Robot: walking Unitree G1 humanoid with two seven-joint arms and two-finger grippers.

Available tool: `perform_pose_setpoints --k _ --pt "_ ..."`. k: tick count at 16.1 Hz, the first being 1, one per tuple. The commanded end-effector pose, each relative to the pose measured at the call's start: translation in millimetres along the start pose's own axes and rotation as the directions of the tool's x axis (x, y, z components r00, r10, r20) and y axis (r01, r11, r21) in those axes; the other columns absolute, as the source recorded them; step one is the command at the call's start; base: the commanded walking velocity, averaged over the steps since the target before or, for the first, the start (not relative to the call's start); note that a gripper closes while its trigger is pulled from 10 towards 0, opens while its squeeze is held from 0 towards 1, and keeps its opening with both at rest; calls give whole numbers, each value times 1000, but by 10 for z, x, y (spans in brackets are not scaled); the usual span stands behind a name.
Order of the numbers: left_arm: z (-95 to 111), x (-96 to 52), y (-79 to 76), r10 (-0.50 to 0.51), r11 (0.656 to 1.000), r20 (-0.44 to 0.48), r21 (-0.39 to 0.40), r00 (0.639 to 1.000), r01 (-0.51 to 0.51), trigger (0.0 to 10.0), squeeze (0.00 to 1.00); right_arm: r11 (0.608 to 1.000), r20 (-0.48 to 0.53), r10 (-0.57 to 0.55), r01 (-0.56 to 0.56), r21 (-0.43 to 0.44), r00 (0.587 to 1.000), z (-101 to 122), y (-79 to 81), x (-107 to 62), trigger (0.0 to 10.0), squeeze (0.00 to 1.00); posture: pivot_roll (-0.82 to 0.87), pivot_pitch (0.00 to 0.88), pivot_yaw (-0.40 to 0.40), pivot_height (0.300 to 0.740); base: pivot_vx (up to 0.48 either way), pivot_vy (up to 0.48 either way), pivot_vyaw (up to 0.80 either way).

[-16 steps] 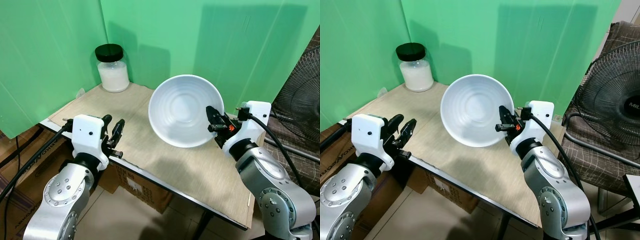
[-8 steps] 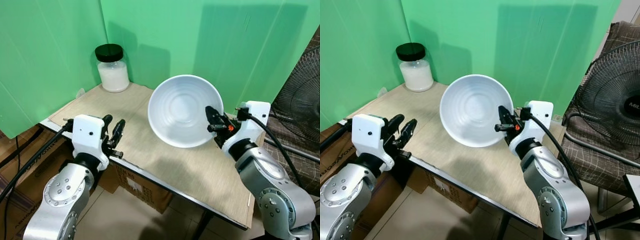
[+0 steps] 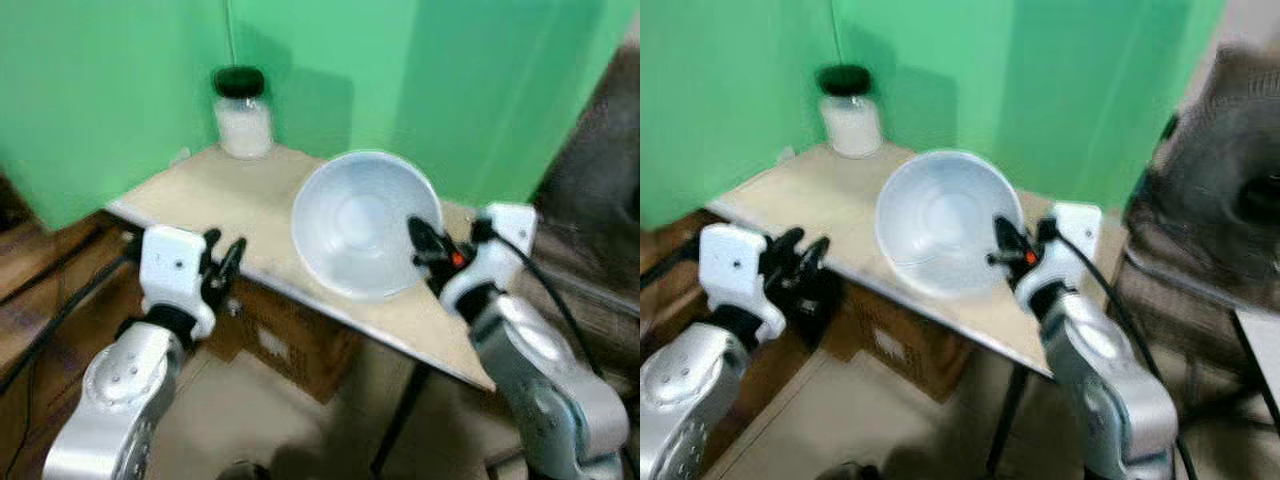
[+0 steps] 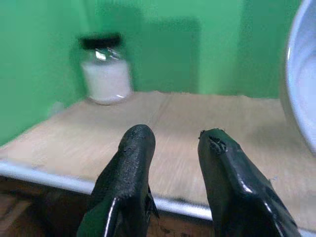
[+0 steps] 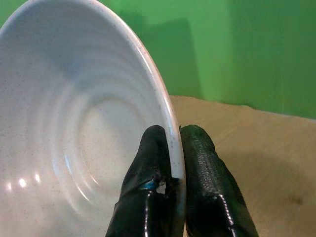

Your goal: Setting the table

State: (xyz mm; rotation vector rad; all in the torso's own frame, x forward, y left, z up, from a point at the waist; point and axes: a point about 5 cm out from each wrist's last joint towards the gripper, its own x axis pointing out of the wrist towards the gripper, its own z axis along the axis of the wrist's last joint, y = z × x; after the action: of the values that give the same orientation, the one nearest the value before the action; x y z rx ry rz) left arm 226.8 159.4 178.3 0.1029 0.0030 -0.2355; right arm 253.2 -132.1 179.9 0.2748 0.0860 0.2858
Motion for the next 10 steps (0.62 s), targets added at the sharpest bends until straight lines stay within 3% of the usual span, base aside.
perform_pose_setpoints --k 1,10 --pt "-37 -14 -3 0 1000 -19 -4 1000 0 10000 0 1000 40 13 -13 -8 999 70 29 14 10000 0 -61 0 15 740 -270 0 0" --pt "-36 1 4 -8 1000 -23 -3 1000 8 10000 0 1000 41 7 -6 -6 999 65 29 22 10000 0 -60 0 21 740 -272 0 0"
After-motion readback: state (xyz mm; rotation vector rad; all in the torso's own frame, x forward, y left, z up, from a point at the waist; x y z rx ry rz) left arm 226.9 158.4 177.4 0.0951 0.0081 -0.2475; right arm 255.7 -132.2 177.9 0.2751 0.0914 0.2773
